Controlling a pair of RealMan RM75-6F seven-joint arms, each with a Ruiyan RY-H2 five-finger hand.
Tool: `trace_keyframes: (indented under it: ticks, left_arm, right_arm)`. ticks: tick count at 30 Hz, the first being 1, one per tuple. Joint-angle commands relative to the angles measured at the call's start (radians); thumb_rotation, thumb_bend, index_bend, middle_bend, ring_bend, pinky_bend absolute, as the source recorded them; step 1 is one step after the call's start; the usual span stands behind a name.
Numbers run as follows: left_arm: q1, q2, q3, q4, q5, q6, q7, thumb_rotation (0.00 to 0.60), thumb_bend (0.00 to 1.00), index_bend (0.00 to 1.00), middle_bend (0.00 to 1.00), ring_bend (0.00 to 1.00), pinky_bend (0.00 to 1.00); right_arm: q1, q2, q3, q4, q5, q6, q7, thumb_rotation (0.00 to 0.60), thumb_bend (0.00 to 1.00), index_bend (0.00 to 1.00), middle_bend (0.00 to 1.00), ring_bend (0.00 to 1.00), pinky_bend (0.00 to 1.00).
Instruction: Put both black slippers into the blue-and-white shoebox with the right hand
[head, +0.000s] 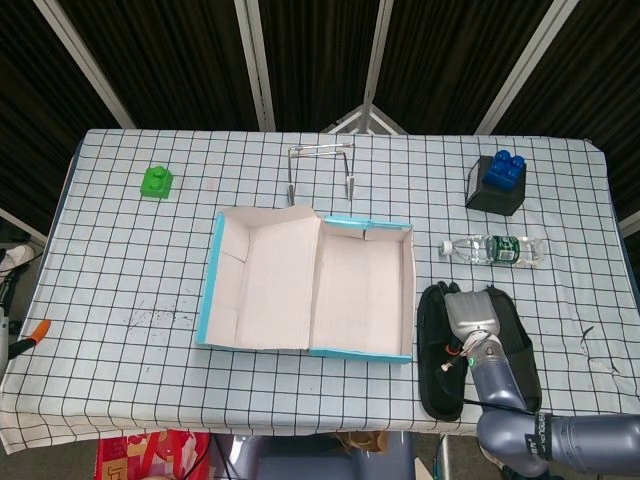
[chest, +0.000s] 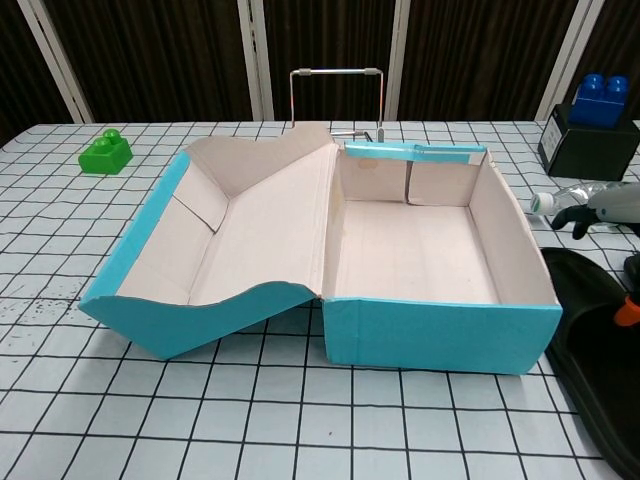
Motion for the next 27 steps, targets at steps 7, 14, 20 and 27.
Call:
trace_keyframes:
  ticks: [7, 14, 20, 27]
  left_arm:
    - [0.0, 0.005, 0.001, -0.009, -0.012, -0.011, 0.017, 0.6, 0.25, 0.19, 0.0, 0.0, 0.12]
    - [-0.001, 0.004, 0.003, -0.013, -0.013, -0.014, 0.027, 0.6, 0.25, 0.19, 0.0, 0.0, 0.12]
    - [-0.001, 0.007, 0.004, -0.018, -0.017, -0.019, 0.032, 0.6, 0.25, 0.19, 0.0, 0.0, 0.12]
    - [0.001, 0.009, 0.005, -0.022, -0.015, -0.016, 0.03, 0.6, 0.25, 0.19, 0.0, 0.0, 0.12]
  right_arm:
    - [-0.002, -0.031, -0.006, 0.063, 0.0, -0.033, -0.002, 0.6, 0.07, 0.07, 0.13, 1.0, 1.0]
    - [-0.001, -0.041, -0.01, 0.095, -0.014, -0.068, 0.001, 0.6, 0.07, 0.27, 0.23, 1.0, 1.0]
    - [0.003, -0.045, -0.013, 0.102, -0.004, -0.095, -0.001, 0.6, 0.18, 0.41, 0.35, 1.0, 1.0]
    - [-0.026, -0.055, -0.006, 0.123, -0.074, -0.079, 0.058, 0.6, 0.36, 0.54, 0.41, 1.0, 1.0]
